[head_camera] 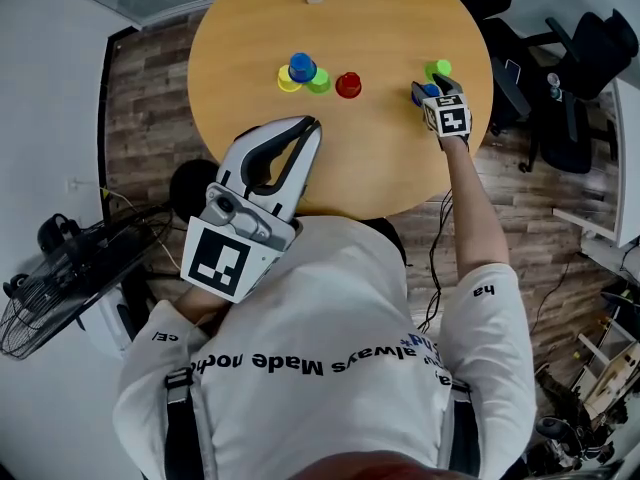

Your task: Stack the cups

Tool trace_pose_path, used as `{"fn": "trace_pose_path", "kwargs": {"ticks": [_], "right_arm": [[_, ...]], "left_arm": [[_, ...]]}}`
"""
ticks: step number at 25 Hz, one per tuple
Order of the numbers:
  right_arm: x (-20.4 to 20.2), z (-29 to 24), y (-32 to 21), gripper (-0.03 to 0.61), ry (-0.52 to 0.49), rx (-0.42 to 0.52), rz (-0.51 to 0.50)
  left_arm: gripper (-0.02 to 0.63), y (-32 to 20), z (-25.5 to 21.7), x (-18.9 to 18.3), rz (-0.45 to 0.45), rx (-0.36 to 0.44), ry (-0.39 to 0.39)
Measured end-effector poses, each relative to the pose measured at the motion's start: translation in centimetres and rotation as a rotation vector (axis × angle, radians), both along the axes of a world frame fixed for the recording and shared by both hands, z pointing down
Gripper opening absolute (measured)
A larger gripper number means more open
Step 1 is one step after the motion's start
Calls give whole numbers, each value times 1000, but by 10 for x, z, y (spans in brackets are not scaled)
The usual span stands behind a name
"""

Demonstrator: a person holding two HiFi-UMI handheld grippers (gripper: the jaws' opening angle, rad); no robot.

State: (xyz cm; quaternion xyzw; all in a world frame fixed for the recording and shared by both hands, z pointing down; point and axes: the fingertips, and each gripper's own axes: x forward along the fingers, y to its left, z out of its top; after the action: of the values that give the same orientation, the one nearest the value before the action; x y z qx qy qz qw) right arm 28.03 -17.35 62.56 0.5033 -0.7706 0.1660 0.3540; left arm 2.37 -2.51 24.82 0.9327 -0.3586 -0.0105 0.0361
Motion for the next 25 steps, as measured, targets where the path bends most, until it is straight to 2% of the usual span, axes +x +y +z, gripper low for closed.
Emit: {"fn": "trace_pose_path", "kwargs": {"ticks": [13,25], "right_arm": [[44,47,8,259,-26,-60,56],[42,80,14,264,-75,-107,38]], "left_arm": [[32,-6,4,40,-18,-12,-46],[32,-4,8,59,-34,-31,-82]]}}
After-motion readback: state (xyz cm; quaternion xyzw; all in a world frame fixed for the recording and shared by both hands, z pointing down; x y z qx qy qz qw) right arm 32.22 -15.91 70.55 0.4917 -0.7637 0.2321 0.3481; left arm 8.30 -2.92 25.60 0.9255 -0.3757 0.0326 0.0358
